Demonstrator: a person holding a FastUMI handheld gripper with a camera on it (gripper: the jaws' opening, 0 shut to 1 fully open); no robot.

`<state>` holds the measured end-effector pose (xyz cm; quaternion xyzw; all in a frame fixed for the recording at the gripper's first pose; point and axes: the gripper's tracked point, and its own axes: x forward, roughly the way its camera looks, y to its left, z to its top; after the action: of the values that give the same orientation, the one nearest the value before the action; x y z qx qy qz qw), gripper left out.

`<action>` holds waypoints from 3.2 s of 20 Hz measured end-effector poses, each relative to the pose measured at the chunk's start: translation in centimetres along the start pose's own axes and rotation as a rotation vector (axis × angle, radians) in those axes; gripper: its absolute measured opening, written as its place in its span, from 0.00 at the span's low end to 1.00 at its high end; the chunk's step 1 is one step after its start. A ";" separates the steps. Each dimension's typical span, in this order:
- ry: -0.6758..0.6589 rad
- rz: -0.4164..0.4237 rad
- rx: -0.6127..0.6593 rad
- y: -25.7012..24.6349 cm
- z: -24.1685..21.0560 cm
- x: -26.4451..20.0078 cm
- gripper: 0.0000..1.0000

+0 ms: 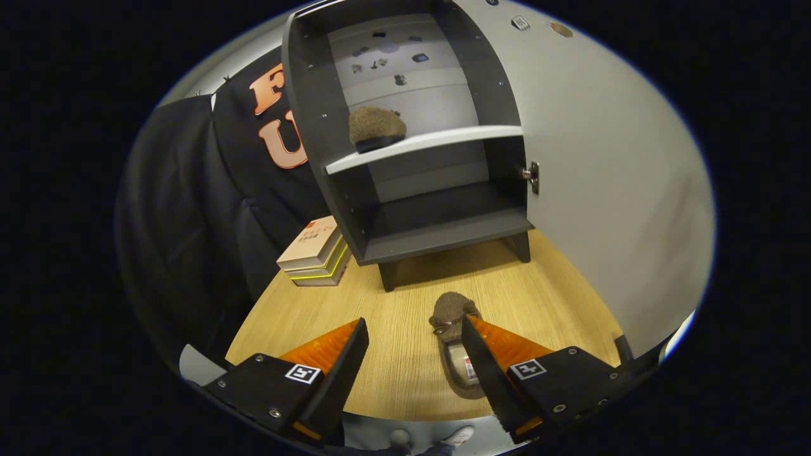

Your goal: Open the shoe cabinet door, grab the shoes and put them into the shoe cabinet, then close the shoe cabinet door.

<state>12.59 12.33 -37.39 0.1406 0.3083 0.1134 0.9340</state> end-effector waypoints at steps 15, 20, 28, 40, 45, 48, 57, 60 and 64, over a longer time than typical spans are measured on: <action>0.182 0.080 0.127 -1.9 -8.3 11.7 0.68; 0.217 0.022 0.103 -3.7 -9.5 13.5 0.29; 0.188 0.001 0.137 -4.3 -7.1 12.8 0.07; 0.054 0.010 0.090 -3.8 0.5 5.9 0.07; -0.036 0.038 0.040 -1.7 6.4 2.8 0.07; -0.096 0.051 0.017 -1.0 10.2 1.3 0.07; -0.250 0.058 -0.073 0.6 21.8 0.3 0.07; -0.292 0.059 -0.100 1.0 25.3 0.4 0.07; -0.340 0.058 -0.139 1.4 30.0 1.4 0.07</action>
<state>31.70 8.28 -14.55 0.1015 0.1332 0.1359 0.9765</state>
